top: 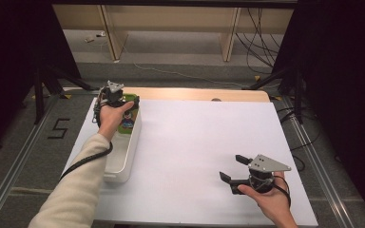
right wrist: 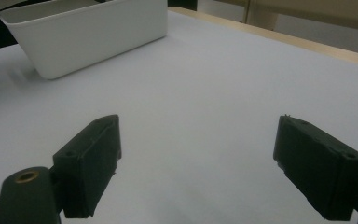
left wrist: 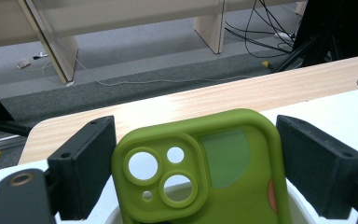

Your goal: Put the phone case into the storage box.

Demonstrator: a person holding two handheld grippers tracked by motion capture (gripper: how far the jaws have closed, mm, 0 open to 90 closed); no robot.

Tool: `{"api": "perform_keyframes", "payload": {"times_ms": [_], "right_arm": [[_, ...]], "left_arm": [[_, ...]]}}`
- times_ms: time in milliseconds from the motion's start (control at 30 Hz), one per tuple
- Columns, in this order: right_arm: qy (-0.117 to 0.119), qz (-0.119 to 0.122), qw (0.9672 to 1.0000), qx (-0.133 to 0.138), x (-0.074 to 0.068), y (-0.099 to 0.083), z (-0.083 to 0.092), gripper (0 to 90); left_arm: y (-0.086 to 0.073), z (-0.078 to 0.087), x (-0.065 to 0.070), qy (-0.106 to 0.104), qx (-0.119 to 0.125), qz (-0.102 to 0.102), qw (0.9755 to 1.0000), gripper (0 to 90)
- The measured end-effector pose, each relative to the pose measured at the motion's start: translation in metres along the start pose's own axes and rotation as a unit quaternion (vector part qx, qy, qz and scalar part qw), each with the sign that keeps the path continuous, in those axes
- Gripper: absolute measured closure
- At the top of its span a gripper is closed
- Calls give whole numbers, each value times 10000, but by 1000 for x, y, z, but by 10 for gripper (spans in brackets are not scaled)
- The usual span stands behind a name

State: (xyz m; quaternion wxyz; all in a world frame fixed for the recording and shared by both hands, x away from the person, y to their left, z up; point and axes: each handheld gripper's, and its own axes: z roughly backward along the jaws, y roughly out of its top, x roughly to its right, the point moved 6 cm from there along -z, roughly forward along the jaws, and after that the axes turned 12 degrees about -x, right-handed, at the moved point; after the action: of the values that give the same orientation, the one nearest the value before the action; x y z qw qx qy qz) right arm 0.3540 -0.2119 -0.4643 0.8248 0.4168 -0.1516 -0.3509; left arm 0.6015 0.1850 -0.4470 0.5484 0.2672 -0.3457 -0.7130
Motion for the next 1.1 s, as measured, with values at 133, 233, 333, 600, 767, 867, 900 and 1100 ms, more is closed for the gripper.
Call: {"api": "perform_keyframes", "payload": {"times_ms": [133, 233, 333, 600, 767, 867, 900, 1100], "right_arm": [[6, 11, 10000, -6, 0, 0, 0, 161], [9, 11, 10000, -6, 0, 0, 0, 162], [13, 8, 10000, -9, 0, 0, 0, 161], [20, 16, 10000, -10, 0, 0, 0, 162], [25, 14, 10000, -9, -1, 0, 0, 161], [25, 14, 10000, -11, -1, 0, 0, 161], [22, 15, 10000, -9, -1, 0, 0, 161], [21, 17, 10000, -9, -1, 0, 0, 161]], "left_arm": [[0, -1, 0, -19, -6, 12, 10000, 141], [-1, -2, -1, -26, -20, 47, 10000, 134], [-1, -3, -1, -22, -28, 33, 10000, 117], [0, -3, -2, -60, -8, 21, 10000, 41], [1, -2, -1, -81, 15, -15, 10000, 1], [2, -1, 1, -125, 31, -2, 9999, 0], [3, -1, 2, -137, 34, -11, 9999, 0], [4, 2, 4, -170, 39, -6, 9998, 0]]}}
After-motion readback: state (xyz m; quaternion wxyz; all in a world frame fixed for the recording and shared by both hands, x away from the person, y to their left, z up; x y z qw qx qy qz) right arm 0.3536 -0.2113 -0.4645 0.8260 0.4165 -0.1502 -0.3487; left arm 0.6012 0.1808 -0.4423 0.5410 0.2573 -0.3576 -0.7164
